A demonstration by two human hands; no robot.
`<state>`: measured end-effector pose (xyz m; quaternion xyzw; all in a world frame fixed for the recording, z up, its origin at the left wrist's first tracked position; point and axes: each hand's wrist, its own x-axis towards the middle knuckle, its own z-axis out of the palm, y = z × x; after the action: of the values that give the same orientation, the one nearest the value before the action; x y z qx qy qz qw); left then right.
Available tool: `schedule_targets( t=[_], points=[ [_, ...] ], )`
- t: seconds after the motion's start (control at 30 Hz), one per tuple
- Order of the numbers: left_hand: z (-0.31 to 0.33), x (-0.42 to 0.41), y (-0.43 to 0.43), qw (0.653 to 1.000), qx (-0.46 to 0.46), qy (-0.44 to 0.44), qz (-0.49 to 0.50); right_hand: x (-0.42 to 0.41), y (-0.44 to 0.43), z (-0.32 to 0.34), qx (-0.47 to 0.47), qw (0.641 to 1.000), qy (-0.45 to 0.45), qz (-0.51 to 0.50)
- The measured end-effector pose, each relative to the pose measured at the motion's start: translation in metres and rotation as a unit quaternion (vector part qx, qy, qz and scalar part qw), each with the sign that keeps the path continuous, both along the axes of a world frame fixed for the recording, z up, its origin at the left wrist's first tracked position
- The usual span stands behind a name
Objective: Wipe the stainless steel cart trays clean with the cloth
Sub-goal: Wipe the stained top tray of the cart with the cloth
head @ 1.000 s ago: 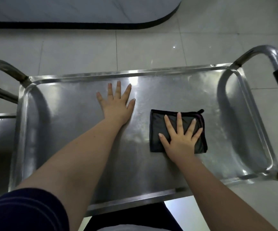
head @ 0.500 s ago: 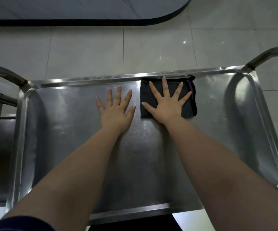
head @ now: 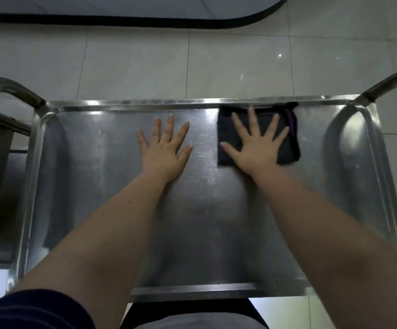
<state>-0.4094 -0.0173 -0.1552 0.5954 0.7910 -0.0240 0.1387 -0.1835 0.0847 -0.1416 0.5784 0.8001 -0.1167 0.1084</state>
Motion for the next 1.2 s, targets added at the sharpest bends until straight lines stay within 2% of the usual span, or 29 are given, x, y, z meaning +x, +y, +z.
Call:
schedule_targets(
  t=[0.07,0.17,0.3,0.37,0.4,0.43,0.5,0.6,0.7,0.83,0.93,1.0,1.07,1.2],
  points=[
    [0.001,-0.004,-0.004,1.000,0.007,0.001,0.006,-0.030,-0.038,-0.003,0.006,0.996,0.014,0.082],
    [0.000,-0.013,-0.011,1.000,0.008,-0.005,0.003,-0.003,-0.036,-0.001,0.006,0.995,0.028,0.093],
    [0.001,-0.018,-0.012,1.000,0.002,0.006,-0.003,0.105,-0.005,0.001,0.022,0.997,-0.010,-0.071],
    [0.002,-0.015,-0.010,1.000,-0.006,0.015,-0.002,0.128,-0.009,0.006,0.001,0.990,-0.016,-0.137],
    [0.002,-0.014,-0.010,1.000,-0.012,0.018,0.001,0.122,-0.019,0.007,-0.002,0.990,-0.015,-0.139],
    [0.003,-0.013,-0.010,1.000,-0.019,0.019,0.007,0.107,-0.037,0.007,-0.001,0.994,-0.013,-0.113],
    [0.005,-0.010,-0.009,0.999,-0.036,0.019,0.013,0.061,-0.091,0.005,-0.010,1.000,0.009,0.003],
    [0.007,-0.010,-0.008,0.998,-0.052,0.023,0.015,0.003,-0.193,0.004,-0.005,0.980,0.059,0.191],
    [0.008,-0.012,-0.008,0.998,-0.055,0.020,0.005,0.008,-0.208,0.001,0.028,0.969,0.079,0.232],
    [0.005,-0.010,-0.006,0.999,-0.049,0.016,0.001,0.090,-0.171,-0.004,0.084,0.989,0.034,0.119],
    [0.012,-0.005,-0.006,0.999,-0.033,0.024,-0.002,0.126,-0.158,-0.001,0.064,0.997,0.001,0.042],
    [0.020,0.010,-0.014,1.000,0.002,0.026,-0.007,0.123,-0.157,0.001,0.053,0.998,-0.015,0.038],
    [0.026,0.039,-0.037,1.000,0.020,-0.013,-0.008,0.116,-0.157,0.003,0.043,0.998,-0.023,0.037],
    [0.023,0.106,-0.118,0.996,0.008,-0.075,-0.039,0.114,-0.145,0.010,0.027,0.999,-0.013,0.038]
  ],
)
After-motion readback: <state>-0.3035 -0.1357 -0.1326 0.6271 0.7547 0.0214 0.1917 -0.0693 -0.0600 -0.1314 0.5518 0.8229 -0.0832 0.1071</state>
